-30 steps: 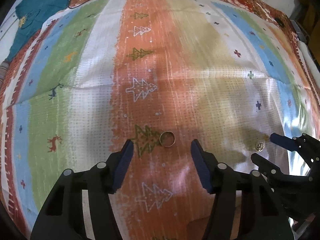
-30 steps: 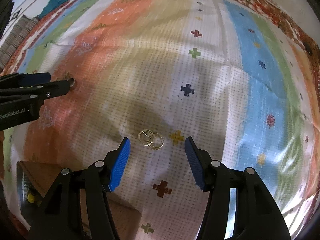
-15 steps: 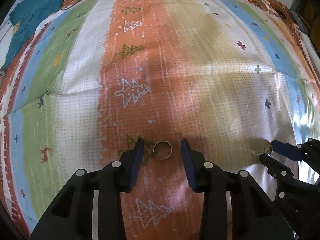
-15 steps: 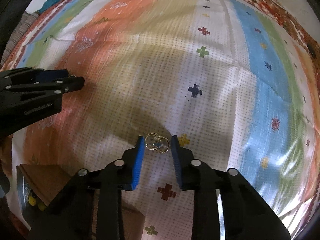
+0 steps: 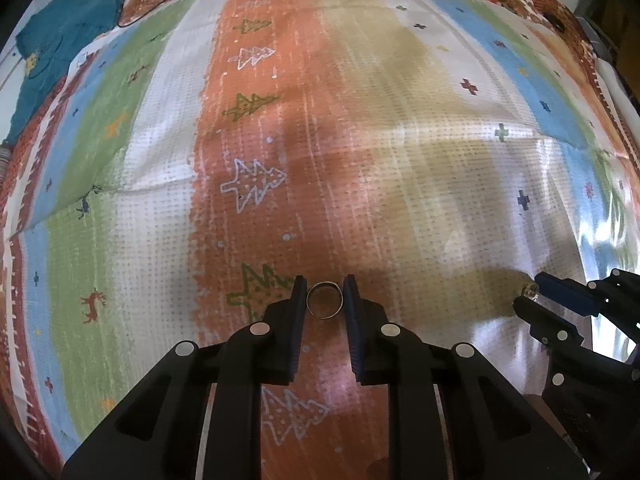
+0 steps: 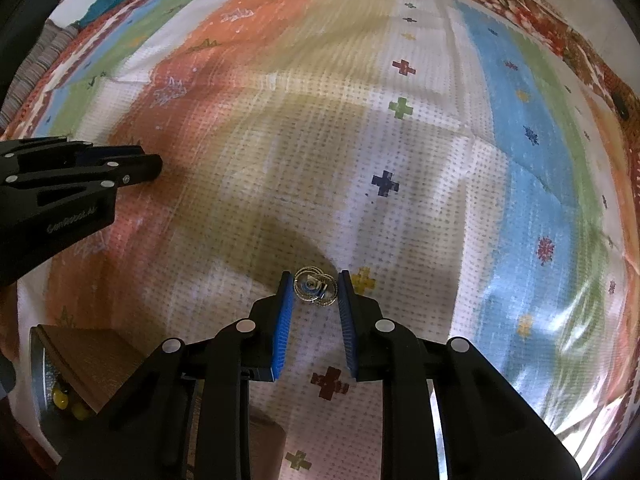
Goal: Organize jewelry
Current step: 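Close left tool on the gold ring while right tool closes on the gold charm, then lift the ring and charm and carry both over the metal tin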
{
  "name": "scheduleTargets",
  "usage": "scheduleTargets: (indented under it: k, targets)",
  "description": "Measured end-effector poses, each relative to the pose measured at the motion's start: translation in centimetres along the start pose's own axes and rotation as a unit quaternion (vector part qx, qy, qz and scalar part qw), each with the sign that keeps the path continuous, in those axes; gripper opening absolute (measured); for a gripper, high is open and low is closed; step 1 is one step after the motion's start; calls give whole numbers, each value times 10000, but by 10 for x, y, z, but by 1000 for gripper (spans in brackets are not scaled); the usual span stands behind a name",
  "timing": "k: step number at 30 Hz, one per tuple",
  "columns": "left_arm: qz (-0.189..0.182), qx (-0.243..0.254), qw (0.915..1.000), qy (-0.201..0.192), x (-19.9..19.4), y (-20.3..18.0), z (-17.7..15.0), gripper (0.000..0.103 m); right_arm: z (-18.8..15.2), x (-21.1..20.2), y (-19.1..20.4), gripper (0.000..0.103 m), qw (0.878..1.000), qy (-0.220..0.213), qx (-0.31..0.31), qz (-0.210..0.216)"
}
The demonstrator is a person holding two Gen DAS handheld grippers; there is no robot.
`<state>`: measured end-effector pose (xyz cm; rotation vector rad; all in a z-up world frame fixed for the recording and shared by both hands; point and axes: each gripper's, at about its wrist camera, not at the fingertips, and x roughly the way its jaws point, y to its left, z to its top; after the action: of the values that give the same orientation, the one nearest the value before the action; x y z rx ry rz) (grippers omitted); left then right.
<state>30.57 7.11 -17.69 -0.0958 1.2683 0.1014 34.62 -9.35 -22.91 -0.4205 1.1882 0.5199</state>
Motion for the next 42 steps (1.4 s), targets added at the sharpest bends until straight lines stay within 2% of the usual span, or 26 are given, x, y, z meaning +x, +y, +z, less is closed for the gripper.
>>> scheduleTargets:
  k: [19, 29, 42]
  targets:
    - [182, -1, 9997, -159, -36, 2, -20, 18, -7, -33, -6, 23, 9990, -347, 206, 184]
    - [95, 45, 9994, -337, -62, -5, -30, 18, -14, -50, -1, 23, 9982, -527, 198, 188]
    - [-151, 211, 9965, -791, -117, -20, -44, 18, -31, -91, 4, 23, 9941, -1042, 265, 126]
